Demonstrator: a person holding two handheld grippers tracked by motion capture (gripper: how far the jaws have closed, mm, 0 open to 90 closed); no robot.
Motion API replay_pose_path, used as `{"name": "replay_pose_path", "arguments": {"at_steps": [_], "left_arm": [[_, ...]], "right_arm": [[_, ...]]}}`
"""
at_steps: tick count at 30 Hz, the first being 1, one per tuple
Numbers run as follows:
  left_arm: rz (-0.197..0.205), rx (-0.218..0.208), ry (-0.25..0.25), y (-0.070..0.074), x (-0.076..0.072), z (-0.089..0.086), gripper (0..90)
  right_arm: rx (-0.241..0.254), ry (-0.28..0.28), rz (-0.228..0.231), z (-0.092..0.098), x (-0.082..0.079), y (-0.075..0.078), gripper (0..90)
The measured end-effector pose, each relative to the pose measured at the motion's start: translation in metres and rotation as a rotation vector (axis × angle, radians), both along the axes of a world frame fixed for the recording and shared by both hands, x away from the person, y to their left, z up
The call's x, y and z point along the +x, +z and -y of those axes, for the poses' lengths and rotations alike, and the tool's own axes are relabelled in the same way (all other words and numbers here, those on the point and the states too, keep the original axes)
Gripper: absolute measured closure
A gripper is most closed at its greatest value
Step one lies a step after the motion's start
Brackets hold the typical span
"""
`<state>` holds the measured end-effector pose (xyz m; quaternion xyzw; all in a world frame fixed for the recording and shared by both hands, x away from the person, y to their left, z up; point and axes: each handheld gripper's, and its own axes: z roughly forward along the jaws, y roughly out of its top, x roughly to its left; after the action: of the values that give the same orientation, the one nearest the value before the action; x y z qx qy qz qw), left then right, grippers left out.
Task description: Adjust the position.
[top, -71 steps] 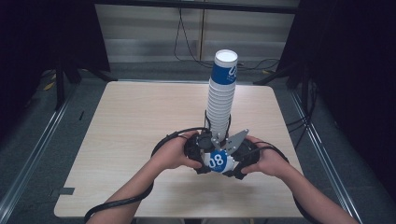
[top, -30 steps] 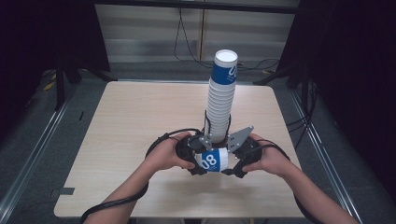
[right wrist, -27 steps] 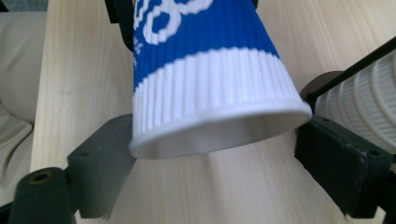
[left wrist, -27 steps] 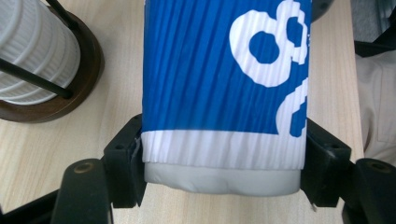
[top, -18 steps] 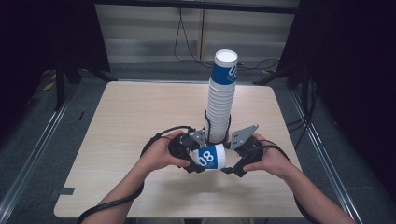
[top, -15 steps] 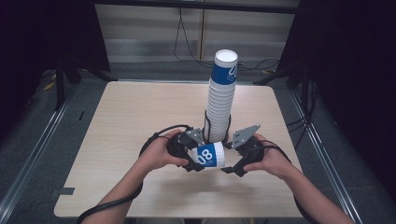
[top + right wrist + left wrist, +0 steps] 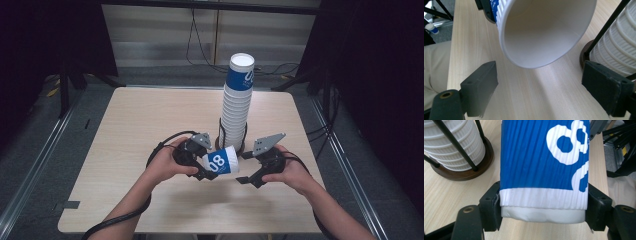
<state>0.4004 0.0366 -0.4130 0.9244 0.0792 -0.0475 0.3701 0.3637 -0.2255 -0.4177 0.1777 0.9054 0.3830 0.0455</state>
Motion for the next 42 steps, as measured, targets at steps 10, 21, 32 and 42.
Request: {"name": "replay_pose_path", "arguments": {"at_steps": [10,21,32,42], "left_arm": [[-0.013,-0.018,-0.01,-0.001,0.0,0.002,29.6],[-0.031,-0.027,-0.036,-0.004,-0.001,0.005,29.6],[-0.024,-0.031,-0.068,-0.005,-0.003,0.007,29.7],[-0.018,-0.04,-0.086,-0.007,-0.005,0.012,29.7]], "right_arm": [[0.01,0.005,-0.008,-0.003,0.001,0.001,12.9],[0.023,0.014,0.02,-0.004,0.005,0.008,13.2],[0.013,0.066,0.047,-0.012,0.006,0.013,11.0],[0.012,0.112,0.069,-0.017,0.006,0.015,12.3]]}}
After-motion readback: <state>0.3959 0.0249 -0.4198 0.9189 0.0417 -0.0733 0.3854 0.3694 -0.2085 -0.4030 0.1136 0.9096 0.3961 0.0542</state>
